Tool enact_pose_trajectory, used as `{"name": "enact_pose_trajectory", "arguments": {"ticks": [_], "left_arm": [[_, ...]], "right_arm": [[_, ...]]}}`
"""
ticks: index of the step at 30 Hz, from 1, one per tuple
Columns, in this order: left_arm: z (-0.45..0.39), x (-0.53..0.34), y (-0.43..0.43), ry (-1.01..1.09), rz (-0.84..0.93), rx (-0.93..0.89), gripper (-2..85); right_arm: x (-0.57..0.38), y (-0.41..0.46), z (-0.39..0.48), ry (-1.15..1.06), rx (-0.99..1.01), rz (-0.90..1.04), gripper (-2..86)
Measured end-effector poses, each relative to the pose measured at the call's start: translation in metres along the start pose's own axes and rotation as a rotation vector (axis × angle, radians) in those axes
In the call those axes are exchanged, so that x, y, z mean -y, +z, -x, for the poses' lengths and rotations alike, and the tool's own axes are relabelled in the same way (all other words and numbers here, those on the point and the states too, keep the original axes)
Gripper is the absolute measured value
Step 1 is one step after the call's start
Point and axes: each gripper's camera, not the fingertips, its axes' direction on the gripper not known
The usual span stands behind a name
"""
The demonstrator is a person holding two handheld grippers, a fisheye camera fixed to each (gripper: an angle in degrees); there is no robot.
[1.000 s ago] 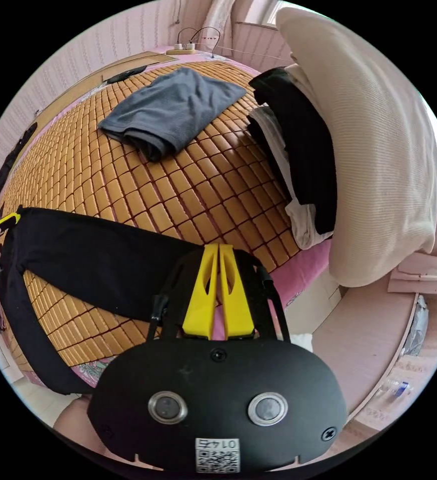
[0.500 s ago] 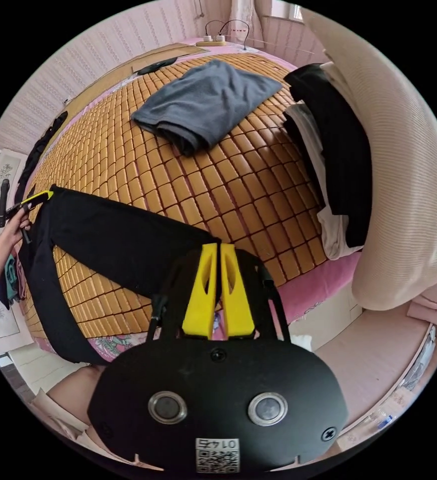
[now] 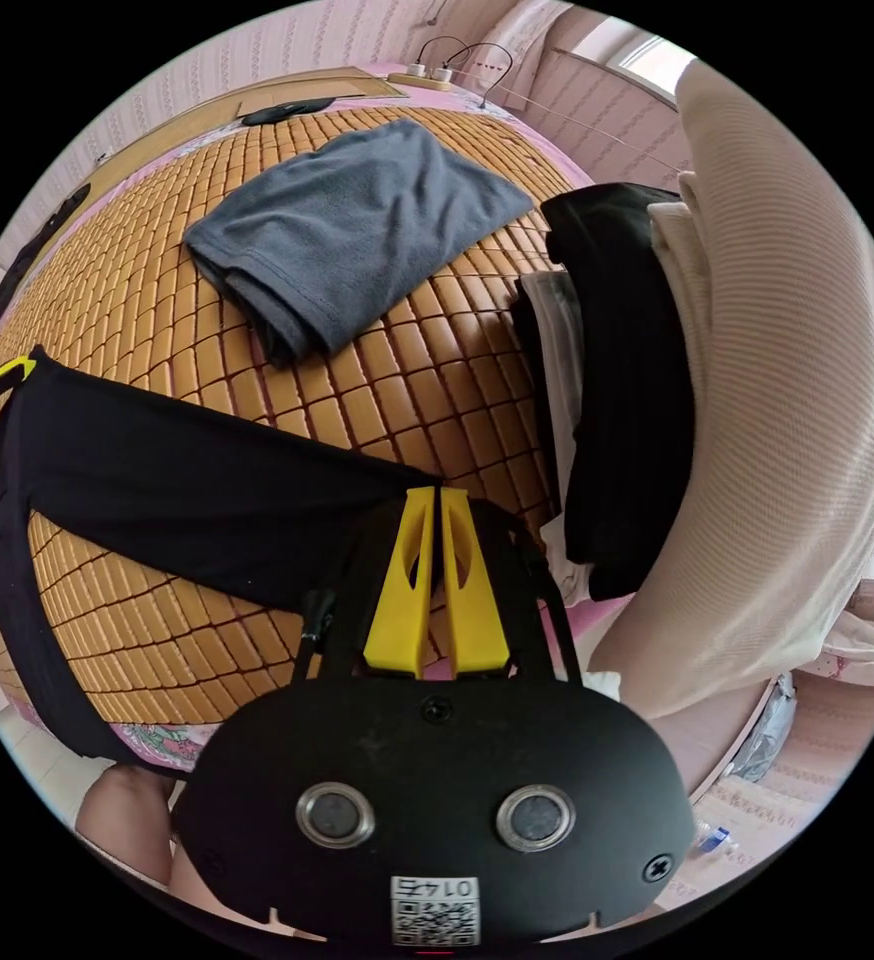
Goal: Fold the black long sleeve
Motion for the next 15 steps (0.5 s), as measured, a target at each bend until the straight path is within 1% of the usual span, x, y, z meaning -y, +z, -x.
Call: {"name": "enact_pose_trajectory", "arguments": {"ticks": [4, 7, 9, 12, 14, 15], "left_arm": [[-0.004, -0.004, -0.002, 0.016, 0.019, 0.012, 1.1], [0.002, -0.022, -0.021, 0.013, 0.032, -0.029, 4.2], [0.002, -0.054, -0.055, 0.053, -0.042, -0.033, 5.2], [0.002, -0.102, -0.1, 0.07, -0.079, -0.07, 5.8], [0.002, -0.137, -0.128, 0.071, -0.104, -0.062, 5.9], [0.003, -0.165, -0.143, 0.06, -0.107, -0.026, 5.9]], "right_arm": [[0.01, 0.008, 0.015, -0.003, -0.038, 0.006, 2.4], [0.0, 0.0, 0.023, -0.012, -0.021, -0.008, 8.2], [-0.011, -0.008, 0.026, 0.001, 0.0, -0.021, 10.5], [-0.034, -0.021, 0.031, 0.05, 0.027, -0.035, 11.4], [-0.05, -0.028, 0.048, 0.05, 0.144, -0.034, 10.7], [-0.053, -0.029, 0.057, 0.032, 0.189, -0.033, 10.4]]}}
